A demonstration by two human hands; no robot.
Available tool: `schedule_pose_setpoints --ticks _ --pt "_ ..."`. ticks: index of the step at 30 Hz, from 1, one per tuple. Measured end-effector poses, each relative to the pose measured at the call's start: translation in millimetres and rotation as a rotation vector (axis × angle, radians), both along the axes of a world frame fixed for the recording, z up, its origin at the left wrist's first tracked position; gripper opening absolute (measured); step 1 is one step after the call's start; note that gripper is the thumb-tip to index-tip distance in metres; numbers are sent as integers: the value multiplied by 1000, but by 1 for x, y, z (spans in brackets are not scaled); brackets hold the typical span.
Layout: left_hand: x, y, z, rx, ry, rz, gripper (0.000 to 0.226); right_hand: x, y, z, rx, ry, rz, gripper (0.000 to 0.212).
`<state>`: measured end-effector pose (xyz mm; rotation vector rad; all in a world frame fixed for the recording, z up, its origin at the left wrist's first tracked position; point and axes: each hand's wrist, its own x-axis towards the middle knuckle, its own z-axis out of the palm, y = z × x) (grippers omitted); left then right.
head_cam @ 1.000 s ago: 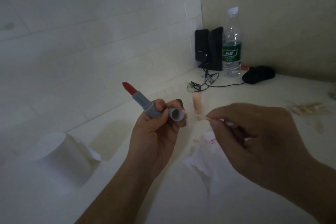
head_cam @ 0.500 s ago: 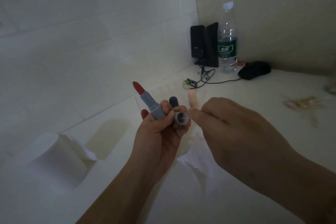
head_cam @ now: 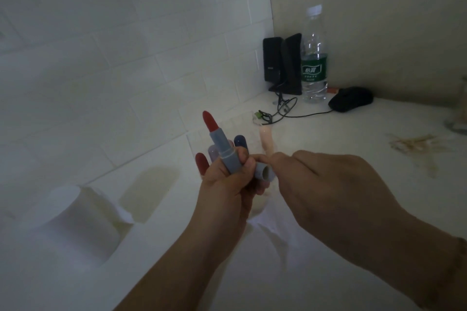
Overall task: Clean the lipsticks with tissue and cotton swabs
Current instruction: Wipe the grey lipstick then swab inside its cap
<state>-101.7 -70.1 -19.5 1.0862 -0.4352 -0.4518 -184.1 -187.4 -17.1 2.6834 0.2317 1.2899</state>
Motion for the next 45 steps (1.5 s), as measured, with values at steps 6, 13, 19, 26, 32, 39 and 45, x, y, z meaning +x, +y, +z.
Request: schedule_pose_setpoints --ticks 6,13,19,26,32,39,45 --pt "1 1 -3 30 -21 31 9 5 2 -4 36 65 -8 19" --pt "1 -1 -2 79 -56 57 38 1 3 1 115 40 -64 6" --pt "2 -3 -2 131 -94 130 23 9 1 -6 203 140 -47 43" --pt "7 2 -6 198 -258 130 48 10 -1 -10 282 90 7 23" --pt "9 3 -10 265 -338 149 13 19 1 -12 306 281 -85 22" --pt "11 7 -8 274 -458 165 25 10 -5 -18 206 189 -73 32" --pt "12 7 -9 319 -508 157 35 5 -6 -12 346 136 87 24"
